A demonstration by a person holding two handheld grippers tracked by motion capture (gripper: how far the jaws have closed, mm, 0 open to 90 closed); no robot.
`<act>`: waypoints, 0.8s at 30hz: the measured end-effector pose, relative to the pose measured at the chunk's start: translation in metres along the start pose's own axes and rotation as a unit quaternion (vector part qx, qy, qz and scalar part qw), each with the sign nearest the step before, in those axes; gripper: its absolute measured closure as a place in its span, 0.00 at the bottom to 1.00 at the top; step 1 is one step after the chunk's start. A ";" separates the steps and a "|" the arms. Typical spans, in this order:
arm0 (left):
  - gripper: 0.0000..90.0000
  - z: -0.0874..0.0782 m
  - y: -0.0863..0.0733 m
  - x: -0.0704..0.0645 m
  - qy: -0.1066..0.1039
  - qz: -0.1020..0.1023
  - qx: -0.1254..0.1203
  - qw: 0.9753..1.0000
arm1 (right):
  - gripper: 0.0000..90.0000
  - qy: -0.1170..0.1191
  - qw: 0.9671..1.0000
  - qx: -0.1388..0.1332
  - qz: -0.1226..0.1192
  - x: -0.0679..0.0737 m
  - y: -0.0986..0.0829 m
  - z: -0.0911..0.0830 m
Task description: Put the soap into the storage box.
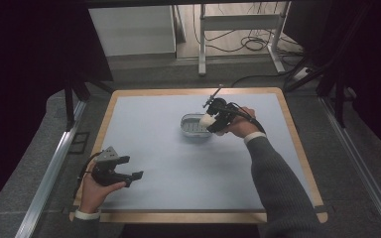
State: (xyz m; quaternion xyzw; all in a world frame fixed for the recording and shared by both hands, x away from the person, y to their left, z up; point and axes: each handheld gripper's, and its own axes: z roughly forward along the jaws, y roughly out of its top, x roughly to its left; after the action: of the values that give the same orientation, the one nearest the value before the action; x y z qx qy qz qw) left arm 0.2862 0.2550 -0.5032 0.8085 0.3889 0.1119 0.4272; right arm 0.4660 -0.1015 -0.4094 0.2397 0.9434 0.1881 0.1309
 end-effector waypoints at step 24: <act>0.17 -0.002 0.000 0.002 0.001 0.000 -0.004 1.000 | 0.55 0.019 1.000 0.007 -0.018 -0.015 0.025 0.027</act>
State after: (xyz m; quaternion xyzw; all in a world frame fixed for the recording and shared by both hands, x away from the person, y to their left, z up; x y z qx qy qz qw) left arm 0.2861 0.2575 -0.5025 0.8068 0.3885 0.1141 0.4301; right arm 0.4978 -0.0806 -0.4204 0.2198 0.9513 0.1833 0.1150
